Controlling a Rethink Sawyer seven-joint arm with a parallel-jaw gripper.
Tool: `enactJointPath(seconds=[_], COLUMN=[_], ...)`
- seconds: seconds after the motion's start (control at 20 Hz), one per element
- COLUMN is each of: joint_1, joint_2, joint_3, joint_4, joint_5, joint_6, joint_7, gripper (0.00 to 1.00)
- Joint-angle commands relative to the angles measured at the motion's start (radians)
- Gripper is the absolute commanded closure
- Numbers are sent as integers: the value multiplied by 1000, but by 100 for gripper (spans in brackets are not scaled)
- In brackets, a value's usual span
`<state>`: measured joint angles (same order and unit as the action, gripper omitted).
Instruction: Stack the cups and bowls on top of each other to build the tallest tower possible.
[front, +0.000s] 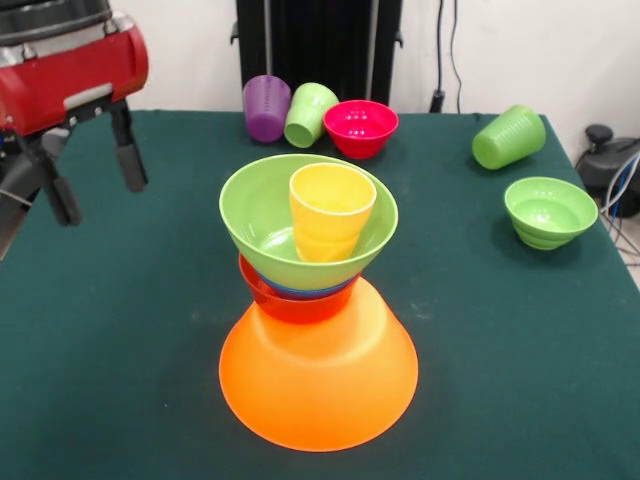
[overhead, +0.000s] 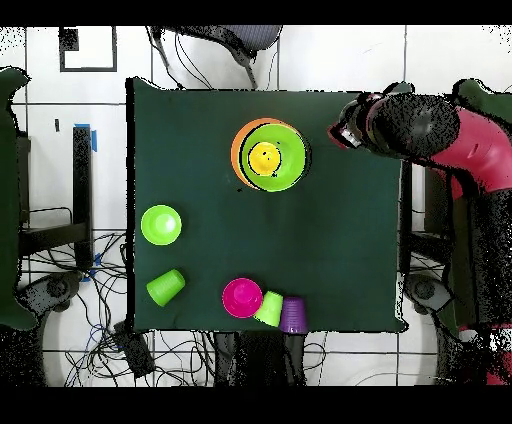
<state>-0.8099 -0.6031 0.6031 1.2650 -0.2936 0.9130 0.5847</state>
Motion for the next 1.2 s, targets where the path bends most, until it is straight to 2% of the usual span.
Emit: enactJointPath(seconds=[0.05,0.3,0.45,1.2], joint_1=[-13,-5,-22,-55], joint_2=[55,63,61,58], joint_3=[18,18,29,50], joint_4=[-8,-37,-21,23], joint_5=[-102,-123,-120,-137], joint_6=[70,102,130,104], joint_7=[-189,-191,-212,-218], gripper=[0,0,0,0])
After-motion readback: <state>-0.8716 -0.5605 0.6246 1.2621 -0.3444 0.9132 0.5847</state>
